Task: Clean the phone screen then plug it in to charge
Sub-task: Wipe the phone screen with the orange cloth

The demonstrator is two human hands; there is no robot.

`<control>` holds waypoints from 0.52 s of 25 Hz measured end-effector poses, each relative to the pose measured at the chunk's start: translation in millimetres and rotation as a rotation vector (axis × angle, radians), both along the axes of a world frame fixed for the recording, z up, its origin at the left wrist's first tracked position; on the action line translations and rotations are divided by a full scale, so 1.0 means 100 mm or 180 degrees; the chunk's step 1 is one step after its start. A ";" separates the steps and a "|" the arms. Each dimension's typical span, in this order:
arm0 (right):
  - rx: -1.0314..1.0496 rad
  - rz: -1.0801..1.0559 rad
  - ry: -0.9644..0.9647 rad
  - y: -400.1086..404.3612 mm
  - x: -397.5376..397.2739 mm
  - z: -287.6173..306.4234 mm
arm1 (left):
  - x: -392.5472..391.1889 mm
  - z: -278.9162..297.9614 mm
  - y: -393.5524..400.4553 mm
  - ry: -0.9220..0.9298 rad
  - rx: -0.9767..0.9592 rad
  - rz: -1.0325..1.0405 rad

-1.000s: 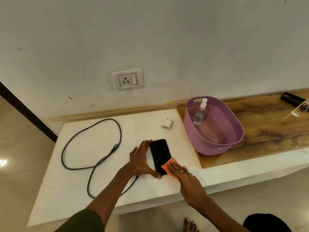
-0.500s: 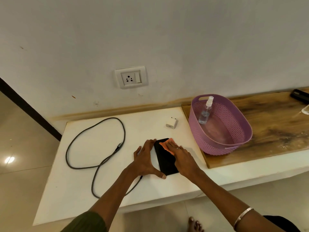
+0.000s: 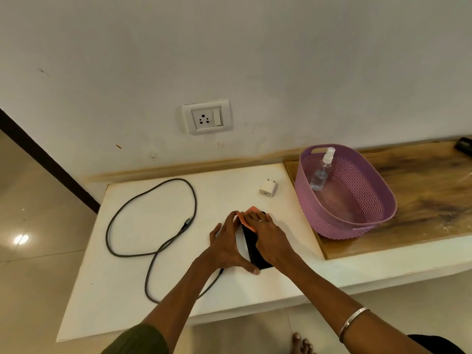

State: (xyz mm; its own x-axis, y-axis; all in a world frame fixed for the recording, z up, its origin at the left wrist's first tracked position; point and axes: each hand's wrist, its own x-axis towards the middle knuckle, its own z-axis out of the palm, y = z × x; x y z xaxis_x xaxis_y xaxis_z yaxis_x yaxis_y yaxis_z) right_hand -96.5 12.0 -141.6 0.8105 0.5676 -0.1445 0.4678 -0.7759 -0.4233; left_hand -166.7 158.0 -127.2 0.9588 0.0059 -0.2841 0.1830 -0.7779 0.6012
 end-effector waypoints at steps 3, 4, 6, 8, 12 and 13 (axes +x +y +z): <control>-0.0075 0.0094 -0.0126 0.02 -0.02 0.04 | 0.01 -0.01 0.00 0.0010 0.0051 -0.0023; -0.0108 0.0124 -0.0144 0.02 -0.02 0.06 | 0.01 -0.01 0.00 -0.0003 0.0047 -0.0014; -0.0154 0.0235 -0.0208 0.01 -0.05 0.11 | 0.01 0.01 -0.01 -0.0045 -0.0010 0.0020; -0.0144 0.0383 -0.0311 -0.03 -0.16 0.14 | 0.00 0.02 -0.01 -0.0088 -0.0072 -0.0002; -0.0122 0.0560 -0.0460 -0.25 -0.43 0.12 | 0.01 0.04 -0.01 -0.0048 -0.0066 0.0004; -0.0129 0.0585 -0.0438 -0.29 -0.49 0.12 | 0.01 0.05 -0.01 -0.0030 -0.0091 0.0035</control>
State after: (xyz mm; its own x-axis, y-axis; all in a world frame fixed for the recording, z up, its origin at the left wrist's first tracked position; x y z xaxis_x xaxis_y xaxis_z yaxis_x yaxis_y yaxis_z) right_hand -145.3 -17.4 -129.6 0.7076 0.7035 -0.0655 0.6541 -0.6873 -0.3158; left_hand -165.4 156.7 -122.5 0.9613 0.0084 -0.2754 0.1857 -0.7584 0.6248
